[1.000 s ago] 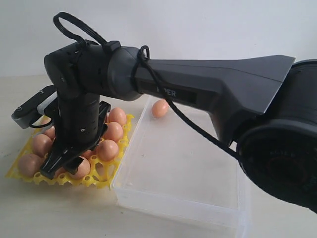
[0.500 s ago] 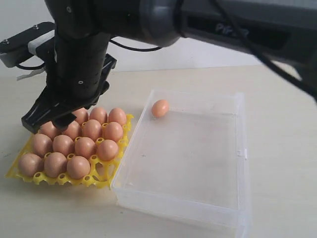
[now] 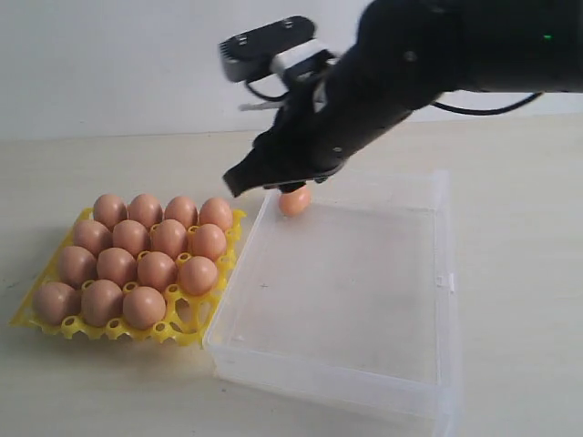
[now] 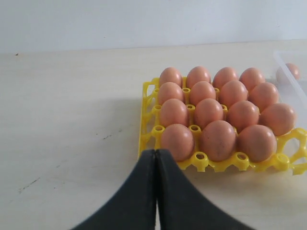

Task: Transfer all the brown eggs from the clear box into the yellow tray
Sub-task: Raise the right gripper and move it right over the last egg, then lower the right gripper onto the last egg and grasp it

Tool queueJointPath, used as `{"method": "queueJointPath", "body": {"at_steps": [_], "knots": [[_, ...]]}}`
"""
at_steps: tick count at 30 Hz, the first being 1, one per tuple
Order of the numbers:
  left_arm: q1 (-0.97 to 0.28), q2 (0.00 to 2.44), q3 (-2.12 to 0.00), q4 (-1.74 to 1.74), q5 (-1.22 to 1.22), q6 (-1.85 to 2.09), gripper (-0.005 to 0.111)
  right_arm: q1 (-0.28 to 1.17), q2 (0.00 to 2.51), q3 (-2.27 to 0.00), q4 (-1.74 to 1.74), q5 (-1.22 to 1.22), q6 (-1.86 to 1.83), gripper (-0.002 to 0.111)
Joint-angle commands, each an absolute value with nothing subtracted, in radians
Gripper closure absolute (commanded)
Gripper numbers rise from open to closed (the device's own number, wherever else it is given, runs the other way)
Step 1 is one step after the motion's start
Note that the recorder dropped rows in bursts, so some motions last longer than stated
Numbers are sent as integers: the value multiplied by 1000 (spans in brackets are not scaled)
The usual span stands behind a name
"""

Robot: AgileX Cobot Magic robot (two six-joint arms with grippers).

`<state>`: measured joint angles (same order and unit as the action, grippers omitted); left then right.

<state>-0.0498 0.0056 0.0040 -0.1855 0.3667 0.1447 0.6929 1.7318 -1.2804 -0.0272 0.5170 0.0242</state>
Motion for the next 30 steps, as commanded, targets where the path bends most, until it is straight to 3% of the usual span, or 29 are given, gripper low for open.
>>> {"method": "queueJointPath", "body": {"at_steps": [1,4,10,18,30], "knots": [[-49,0,0,-186,357,146,107,556,1716,-1190,77,316,101,60],[-49,0,0,-186,357,146,107,485,1771,-1190,179,266,113,54],[-49,0,0,-186,357,146,107,408,1890,-1193,350,171,134,54],[-49,0,0,-186,357,146,107,406,1990,-1228,443,96,257,54],[-49,0,0,-186,357,146,107,431,2147,-1463,446,235,528,54]]}}
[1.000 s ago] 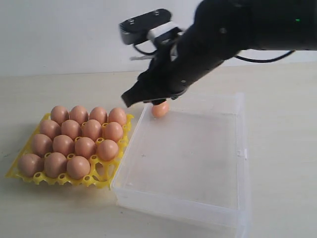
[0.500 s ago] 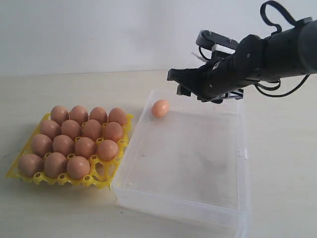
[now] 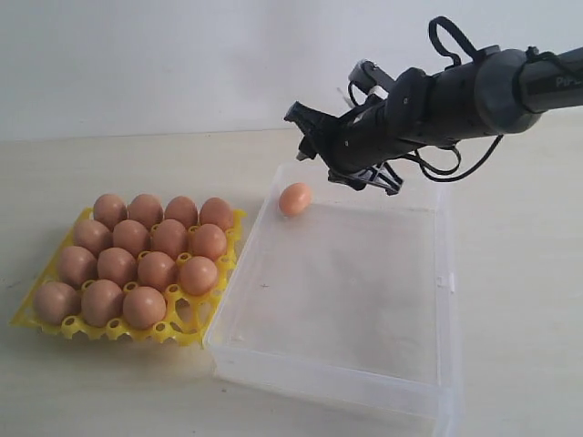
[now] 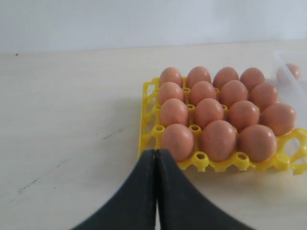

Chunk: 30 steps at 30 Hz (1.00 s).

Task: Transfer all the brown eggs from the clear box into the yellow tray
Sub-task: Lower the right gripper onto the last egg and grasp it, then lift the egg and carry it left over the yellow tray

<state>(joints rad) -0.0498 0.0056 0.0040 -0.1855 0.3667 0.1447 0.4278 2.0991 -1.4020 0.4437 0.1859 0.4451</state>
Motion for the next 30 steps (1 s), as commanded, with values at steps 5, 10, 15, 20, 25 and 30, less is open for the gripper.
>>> {"method": "queueJointPath", "body": {"at_steps": [5,10,15,20,25,30], "knots": [[-49,0,0,-186,357,146,107,431,2198,-1484,449,229,532,54],[-49,0,0,-186,357,146,107,431,2233,-1484,477,218,538,54],[-49,0,0,-186,357,146,107,431,2266,-1511,496,221,549,54],[-49,0,0,-186,357,146,107,431,2286,-1564,496,238,549,54],[-49,0,0,-186,357,146,107,436,2298,-1586,496,240,549,54],[-49,0,0,-186,357,146,107,460,2322,-1586,498,253,547,54]]}}
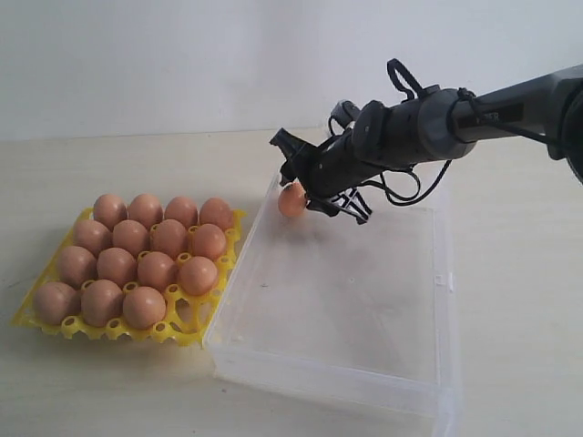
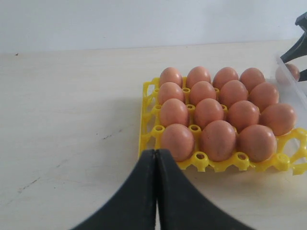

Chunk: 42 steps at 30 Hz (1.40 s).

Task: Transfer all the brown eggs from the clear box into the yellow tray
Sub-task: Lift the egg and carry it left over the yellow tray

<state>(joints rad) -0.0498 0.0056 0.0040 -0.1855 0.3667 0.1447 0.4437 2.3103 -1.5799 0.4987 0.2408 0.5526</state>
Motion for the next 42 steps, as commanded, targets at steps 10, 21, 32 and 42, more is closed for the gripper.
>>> {"method": "queueJointPath", "body": {"at_steps": [10,21,32,42], "knots": [[-49,0,0,-186,357,146,107,464,2329,-1586,494,220,414,108],[-49,0,0,-186,357,146,107,465,2215,-1527,468,139,267,108],[-49,0,0,-186,357,146,107,709,1865,-1238,270,-13,-108,108],[-49,0,0,-186,357,146,107,949,1922,-1234,323,15,-269,108]]}}
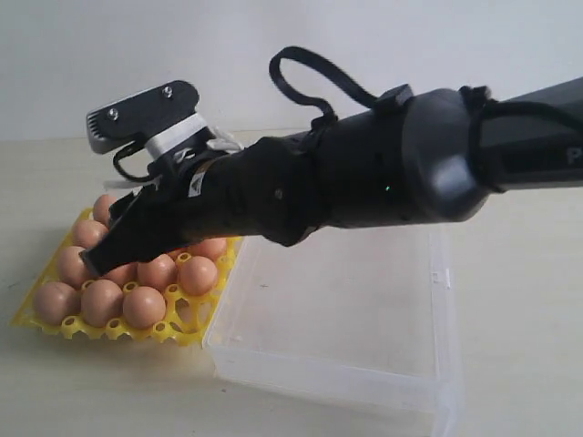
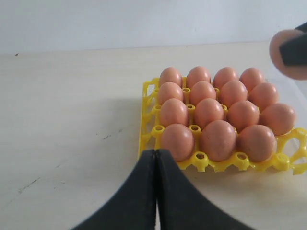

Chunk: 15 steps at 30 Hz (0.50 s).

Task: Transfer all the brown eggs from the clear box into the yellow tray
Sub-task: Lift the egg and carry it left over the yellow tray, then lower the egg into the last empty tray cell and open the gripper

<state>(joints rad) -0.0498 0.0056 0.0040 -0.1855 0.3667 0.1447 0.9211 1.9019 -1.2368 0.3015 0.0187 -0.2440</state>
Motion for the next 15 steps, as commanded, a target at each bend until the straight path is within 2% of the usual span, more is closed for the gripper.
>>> {"method": "queueJointPath", "body": {"at_steps": [1,15], "knots": [[-49,0,0,-186,357,146,107,954,1930,-1234,324,26,-269,108],[-49,0,0,-186,357,146,107,958,1933,-1088,447,-128,-255,108]]}}
